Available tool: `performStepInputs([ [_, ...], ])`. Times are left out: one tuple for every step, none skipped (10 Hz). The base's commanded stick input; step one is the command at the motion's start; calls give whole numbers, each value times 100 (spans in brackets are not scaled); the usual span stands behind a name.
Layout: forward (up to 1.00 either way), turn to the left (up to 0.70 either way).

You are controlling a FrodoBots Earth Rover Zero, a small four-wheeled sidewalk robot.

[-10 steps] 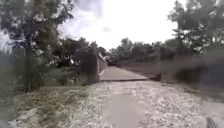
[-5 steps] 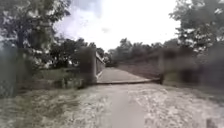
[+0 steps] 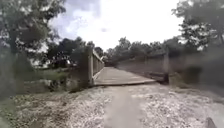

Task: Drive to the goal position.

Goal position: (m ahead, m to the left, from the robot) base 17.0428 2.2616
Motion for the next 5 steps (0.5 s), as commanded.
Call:
performStepInputs([
  [70,0],
  [70,0],
  [70,0],
  [70,0],
  [70,0],
])
